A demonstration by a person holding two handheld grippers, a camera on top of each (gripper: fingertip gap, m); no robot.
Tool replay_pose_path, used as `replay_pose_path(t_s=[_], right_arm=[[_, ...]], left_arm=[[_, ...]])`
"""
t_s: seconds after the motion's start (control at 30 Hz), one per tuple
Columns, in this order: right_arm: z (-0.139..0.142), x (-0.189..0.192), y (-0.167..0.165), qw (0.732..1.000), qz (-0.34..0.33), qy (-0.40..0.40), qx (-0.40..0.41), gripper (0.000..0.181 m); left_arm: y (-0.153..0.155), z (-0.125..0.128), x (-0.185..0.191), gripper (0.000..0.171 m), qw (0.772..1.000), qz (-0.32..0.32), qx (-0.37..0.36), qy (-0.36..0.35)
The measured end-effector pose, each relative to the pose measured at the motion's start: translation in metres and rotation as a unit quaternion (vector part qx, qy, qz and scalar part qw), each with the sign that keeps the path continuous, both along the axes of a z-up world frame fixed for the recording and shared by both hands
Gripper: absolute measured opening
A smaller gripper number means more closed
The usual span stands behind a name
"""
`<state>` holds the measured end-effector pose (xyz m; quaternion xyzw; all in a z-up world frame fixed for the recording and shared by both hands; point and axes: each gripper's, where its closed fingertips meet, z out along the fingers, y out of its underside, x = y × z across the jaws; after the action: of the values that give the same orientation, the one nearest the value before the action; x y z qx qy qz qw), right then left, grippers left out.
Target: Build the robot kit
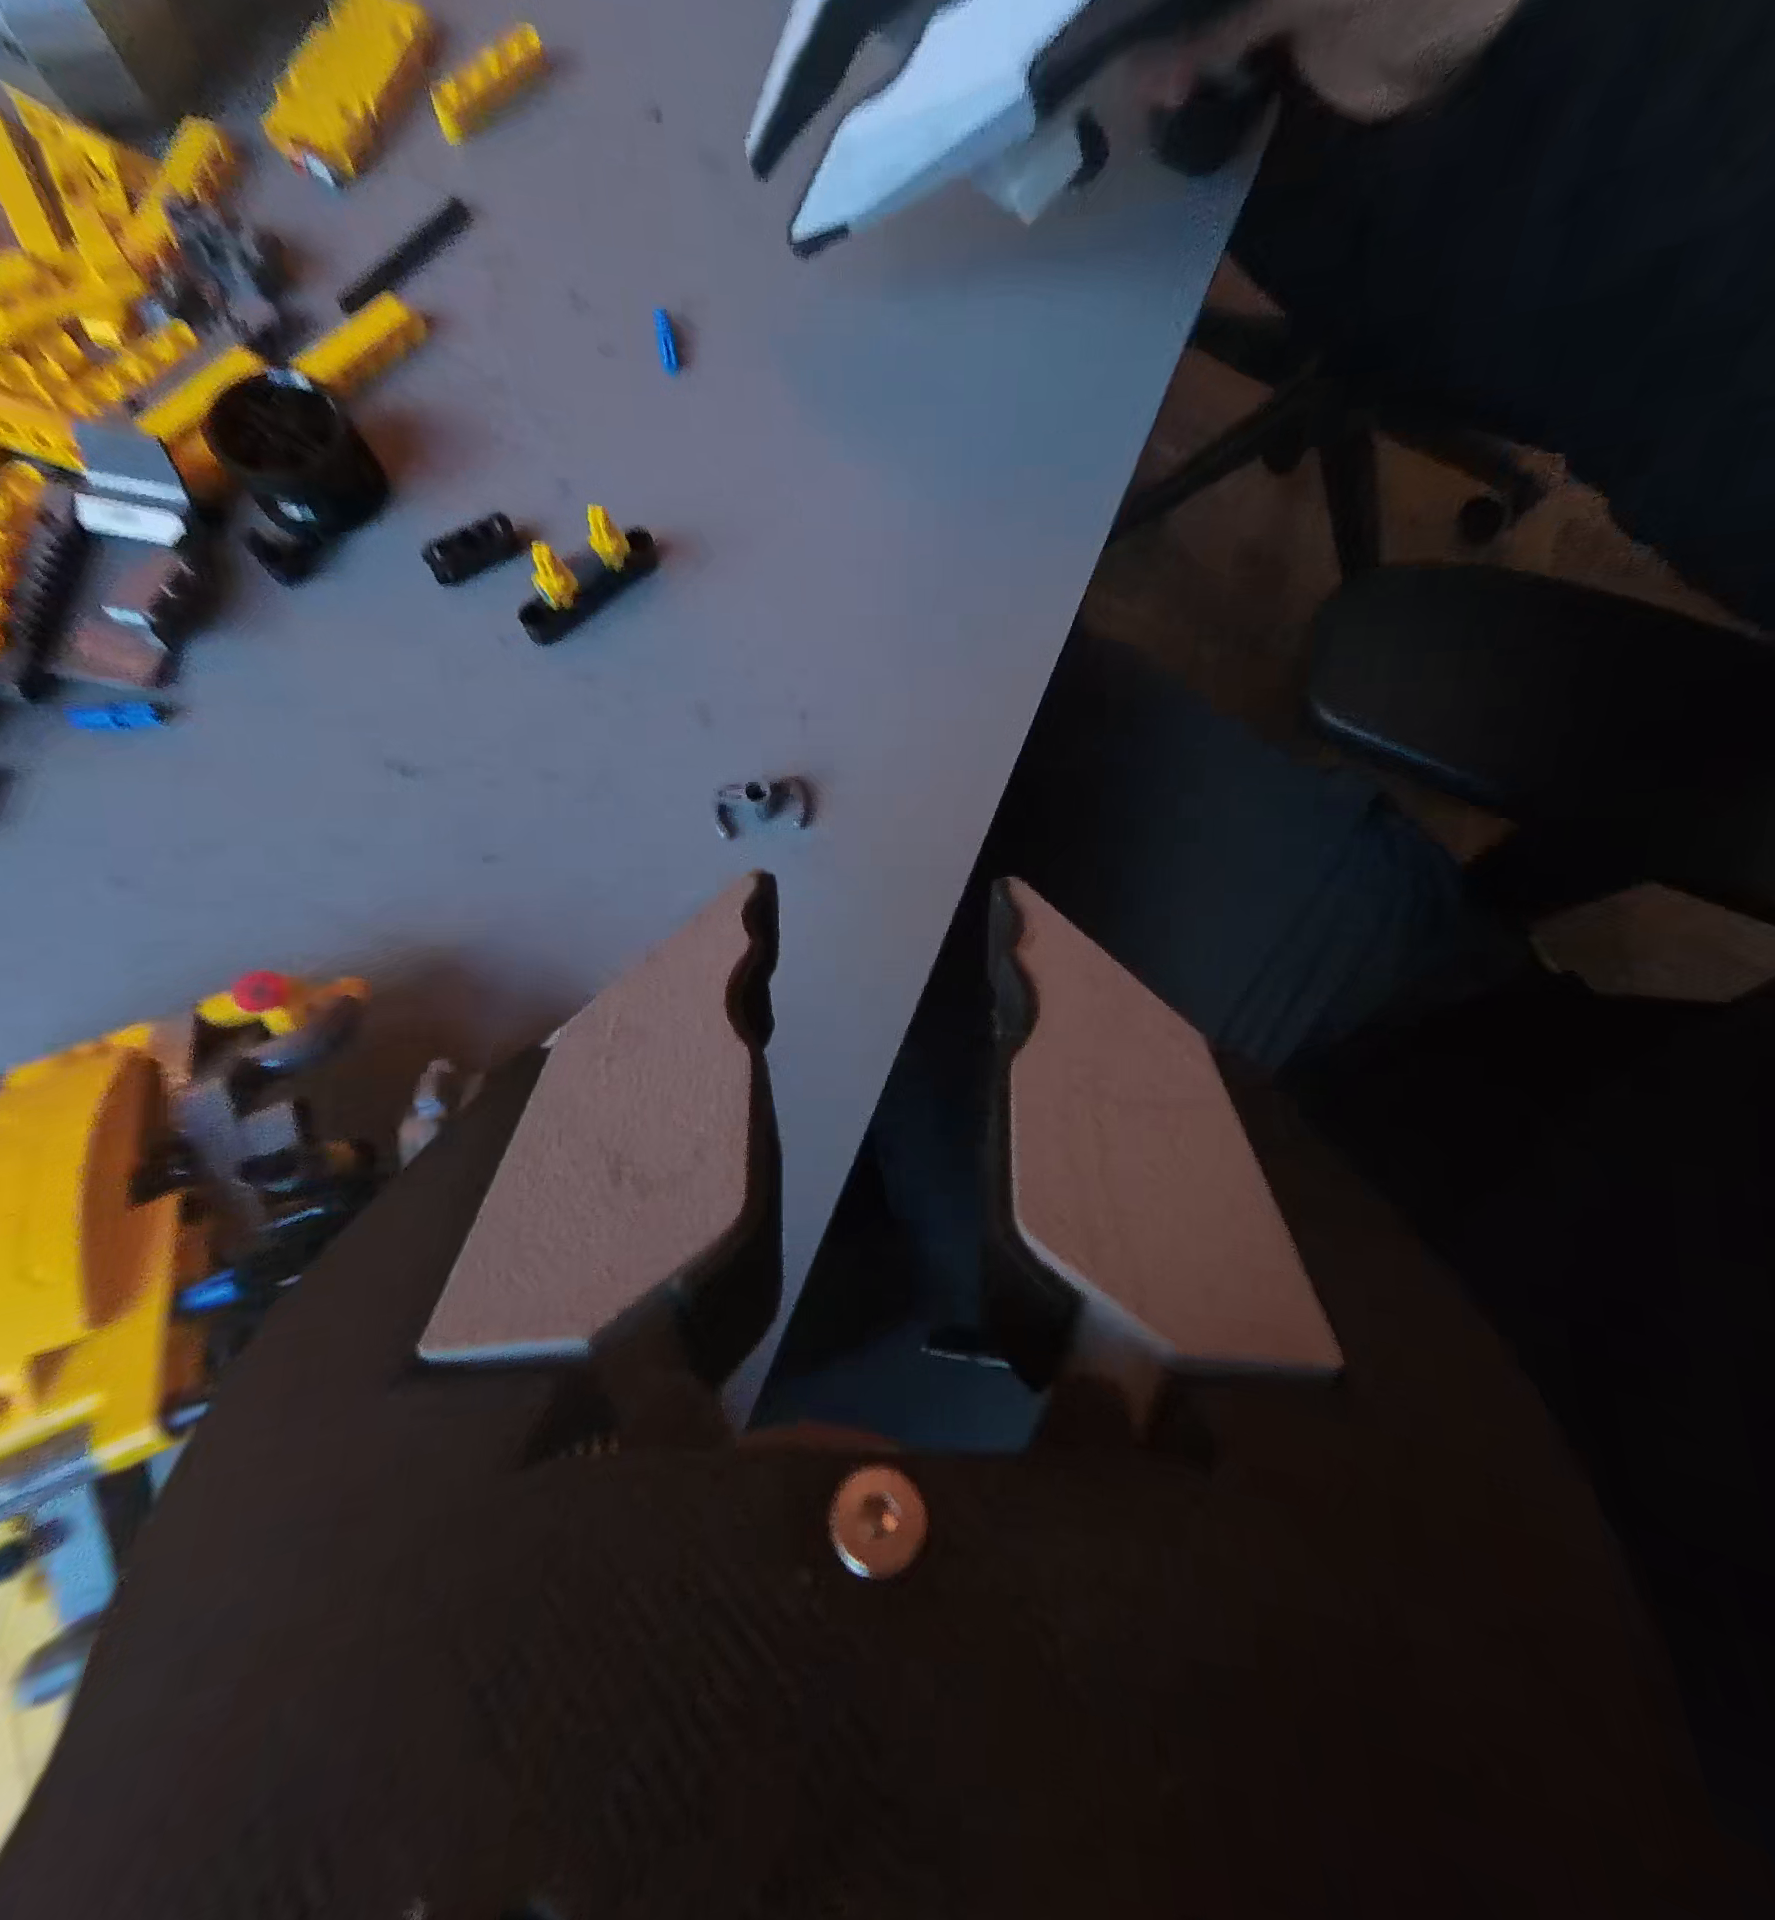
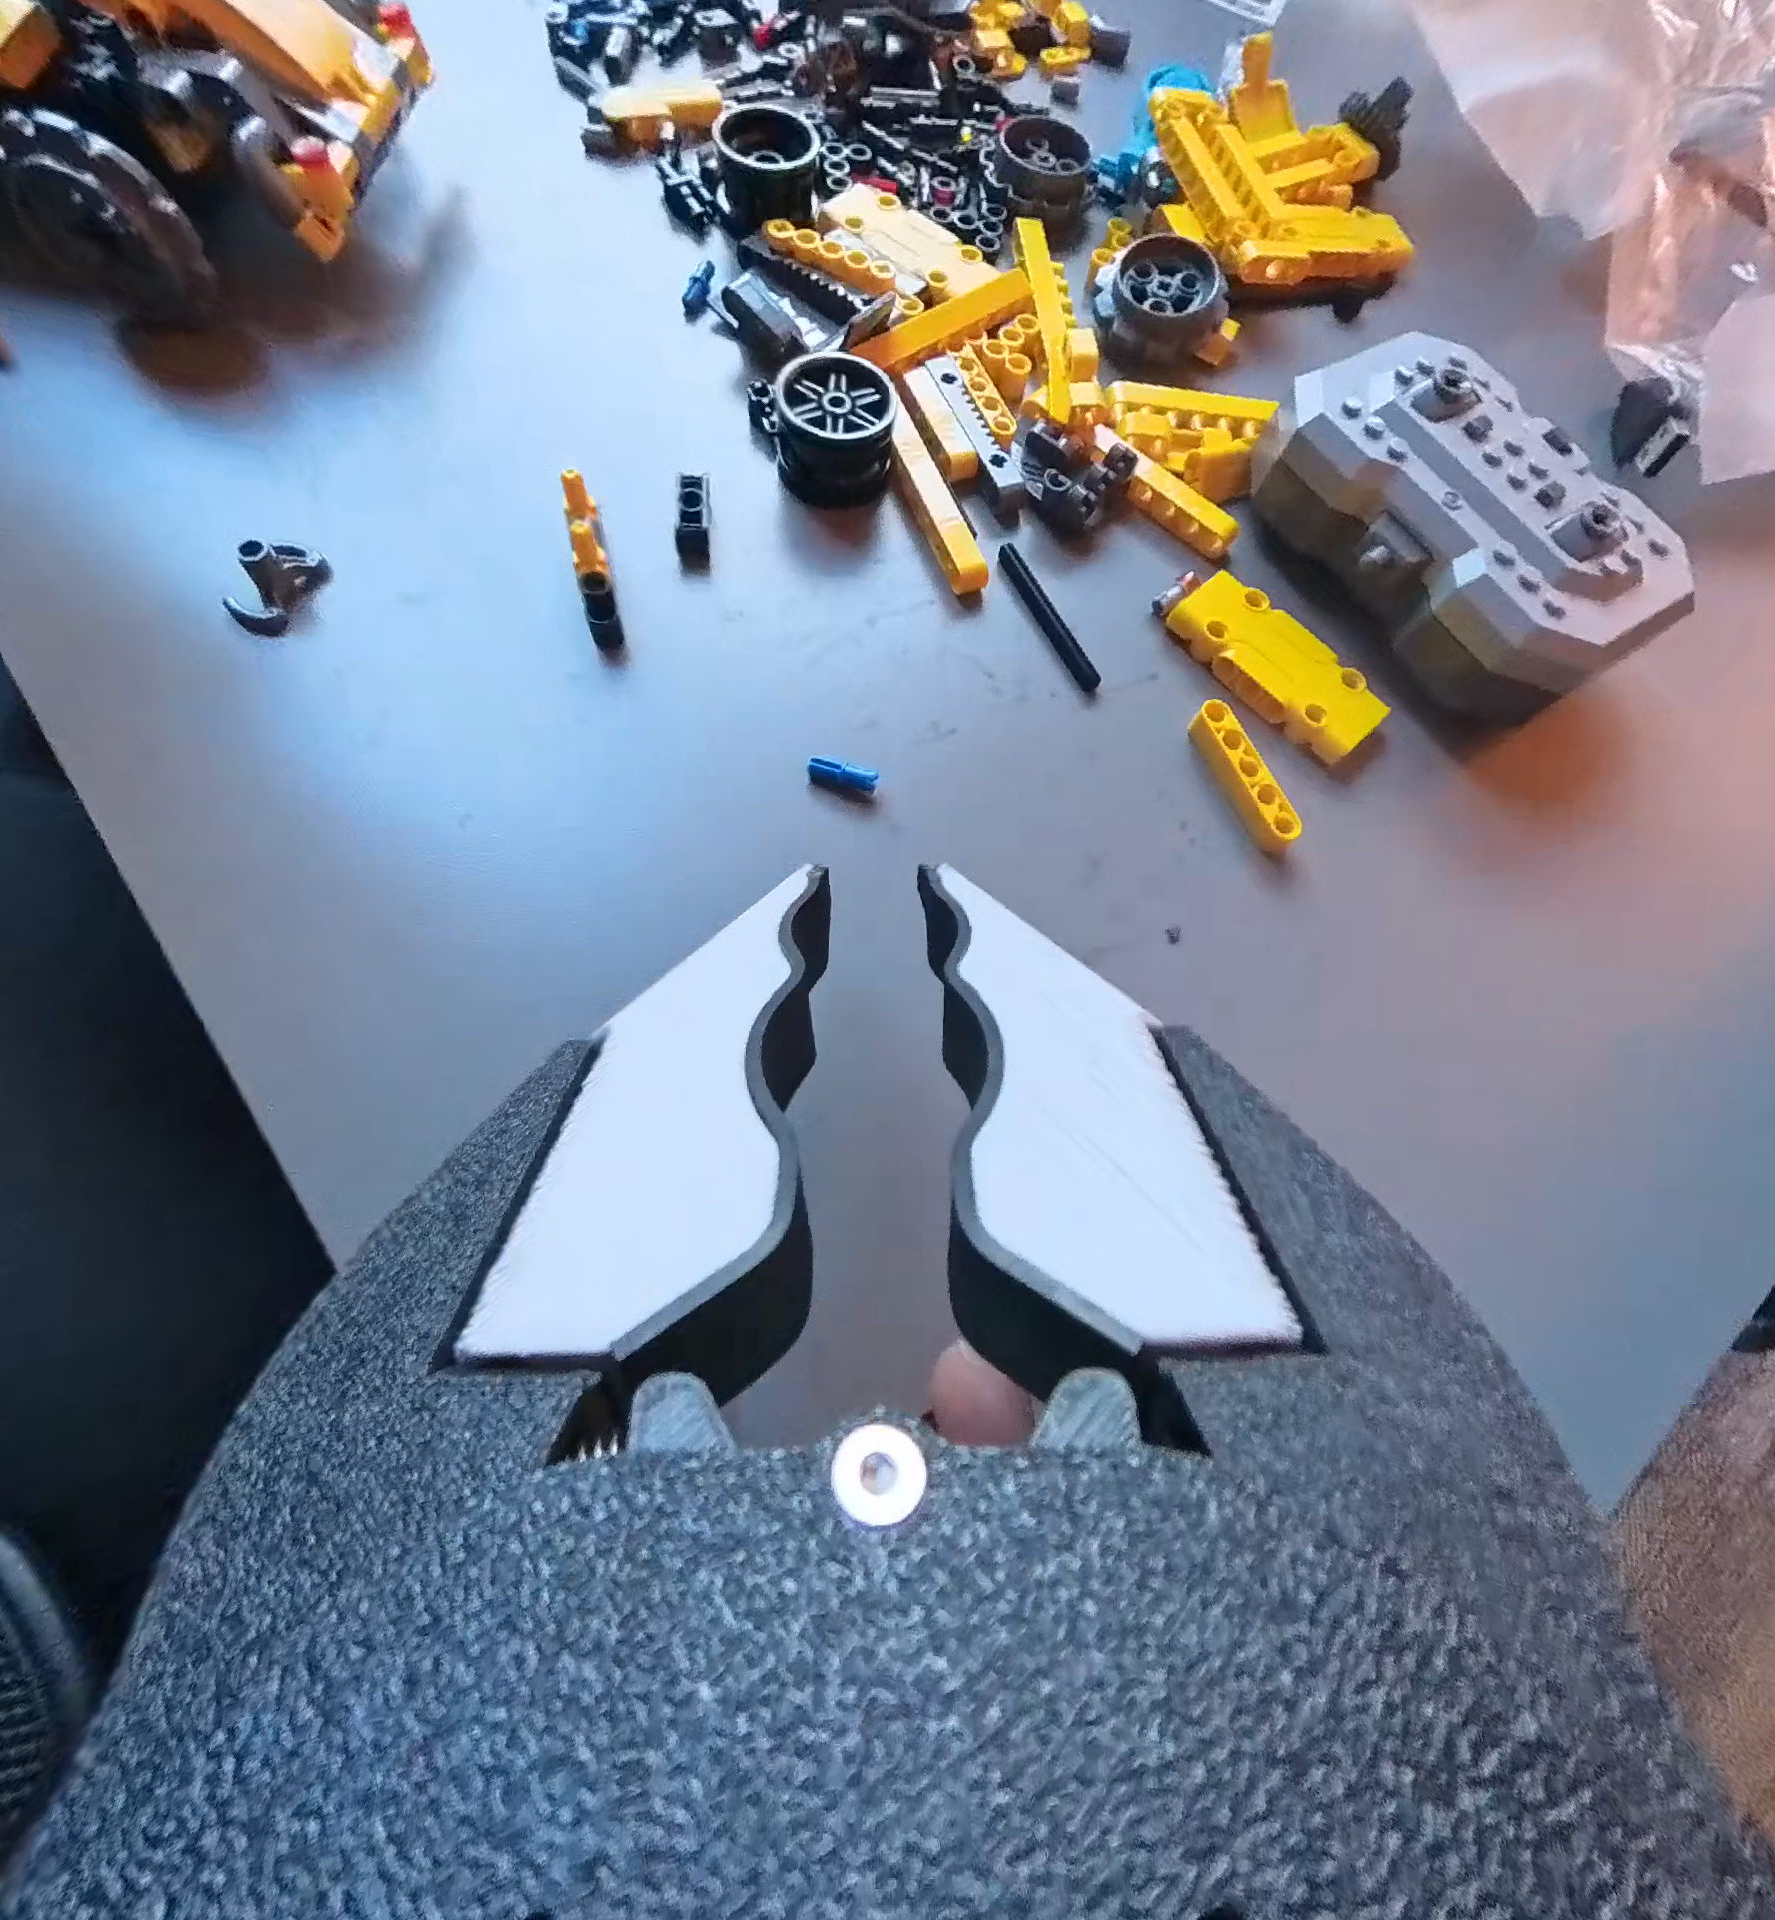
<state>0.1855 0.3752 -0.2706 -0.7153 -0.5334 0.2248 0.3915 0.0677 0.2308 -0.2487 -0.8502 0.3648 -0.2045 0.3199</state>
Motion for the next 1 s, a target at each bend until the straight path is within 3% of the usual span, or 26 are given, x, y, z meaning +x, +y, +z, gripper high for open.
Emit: replay_pose_path(t_s=[0.23, 0.5, 0.57, 0.67, 0.83, 1.0], right_arm=[[-0.004, -0.007, 0.014, 0.999, 0.046, -0.017, 0.009, 0.020], [-0.006, -0.015, 0.010, 0.989, 0.140, -0.048, 0.016, 0.019], [-0.002, -0.023, 0.005, 0.984, 0.168, -0.049, 0.013, 0.020], [-0.010, -0.027, 0.014, 0.980, 0.165, -0.111, 0.030, 0.023], [-0.019, -0.028, 0.009, 0.966, 0.205, -0.156, 0.019, 0.023], [-0.021, -0.031, 0.005, 0.960, 0.239, -0.144, -0.014, 0.016]], left_arm=[[0.024, -0.019, -0.003, 0.035, 0.998, 0.021, 0.012, 0.050], [0.036, -0.041, 0.006, 0.032, 0.996, -0.009, -0.021, 0.083], [0.036, -0.043, 0.007, 0.030, 0.996, -0.014, -0.023, 0.086], [0.039, -0.043, 0.005, 0.024, 0.995, -0.016, -0.023, 0.098], [0.037, -0.043, 0.007, 0.029, 0.995, -0.025, -0.028, 0.088], [0.034, -0.042, 0.016, 0.031, 0.996, -0.050, -0.031, 0.073]])
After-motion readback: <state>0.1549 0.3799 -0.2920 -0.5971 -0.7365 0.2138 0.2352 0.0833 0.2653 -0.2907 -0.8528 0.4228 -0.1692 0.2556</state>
